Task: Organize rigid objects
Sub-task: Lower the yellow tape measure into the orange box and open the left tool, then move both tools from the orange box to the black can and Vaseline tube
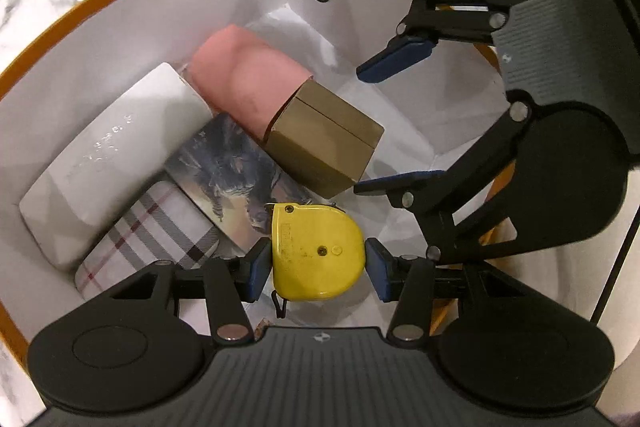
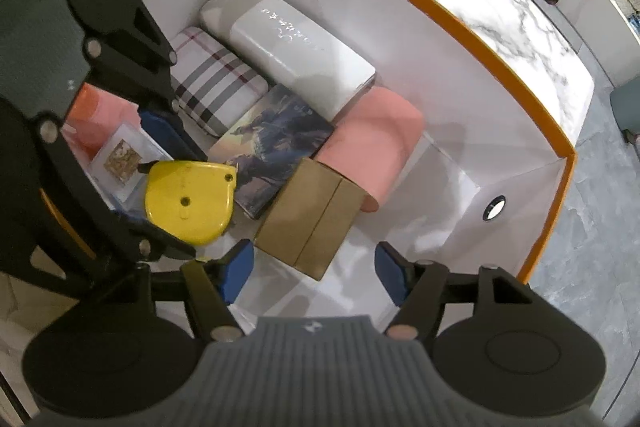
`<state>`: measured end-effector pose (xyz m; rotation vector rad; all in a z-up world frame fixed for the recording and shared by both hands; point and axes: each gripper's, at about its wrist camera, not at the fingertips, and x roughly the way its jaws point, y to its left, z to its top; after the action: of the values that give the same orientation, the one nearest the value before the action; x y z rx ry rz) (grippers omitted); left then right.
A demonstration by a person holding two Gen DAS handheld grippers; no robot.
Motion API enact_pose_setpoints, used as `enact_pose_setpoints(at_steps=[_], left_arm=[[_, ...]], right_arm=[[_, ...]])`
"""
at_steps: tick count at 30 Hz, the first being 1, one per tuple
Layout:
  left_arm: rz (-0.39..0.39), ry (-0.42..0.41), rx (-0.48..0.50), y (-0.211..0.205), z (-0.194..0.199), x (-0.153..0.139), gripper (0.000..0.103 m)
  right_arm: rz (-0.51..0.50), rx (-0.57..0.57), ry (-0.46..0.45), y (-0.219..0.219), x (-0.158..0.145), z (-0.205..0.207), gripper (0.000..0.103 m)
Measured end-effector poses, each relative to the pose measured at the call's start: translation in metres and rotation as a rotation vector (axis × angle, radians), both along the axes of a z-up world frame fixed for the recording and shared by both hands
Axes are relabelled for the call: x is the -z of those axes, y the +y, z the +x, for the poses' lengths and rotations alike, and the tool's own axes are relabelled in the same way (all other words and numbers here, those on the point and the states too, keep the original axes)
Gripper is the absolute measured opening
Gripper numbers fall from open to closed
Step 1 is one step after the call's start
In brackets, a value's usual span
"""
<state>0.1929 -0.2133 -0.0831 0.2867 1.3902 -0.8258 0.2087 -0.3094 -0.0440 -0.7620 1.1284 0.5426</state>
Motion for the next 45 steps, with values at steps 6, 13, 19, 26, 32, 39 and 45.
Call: enact_pose_setpoints(at_steps=[6,13,19,26,32,39,45], left_arm=[[0.021,0.070,-0.040,0.002,0.005,0.006,0.057],[0.023,0.098,-0.064,0.009,0.006,0.007,0.059],[0.013,0.067,-0.061,0.016,0.001,-0.004,0.059],[-0.041,-0.027,-0.085,0.041,-0.002,-0.039,0.056],[-0.058,-0.134,-0.140,0.051,0.012,-0.080,0.056],[-0.051,-0.318,-0.184,0.126,0.004,-0.125,0.056],[0.026,-0.481,-0.217,0.199,-0.002,-0.138,0.056]], right_arm=[[0.027,0.029,0.011,-0.005,-0.004,0.003,0.067],[0.029,0.044,0.008,-0.001,-0.011,0.002,0.067],[0.034,0.046,-0.003,-0.005,-0.025,-0.011,0.067],[0.049,0.065,-0.038,-0.001,-0.033,-0.014,0.066],[0.065,0.051,-0.093,0.021,-0.045,-0.019,0.066],[0.137,0.053,-0.204,0.064,-0.075,-0.026,0.066],[0.208,0.022,-0.248,0.115,-0.091,-0.023,0.062]])
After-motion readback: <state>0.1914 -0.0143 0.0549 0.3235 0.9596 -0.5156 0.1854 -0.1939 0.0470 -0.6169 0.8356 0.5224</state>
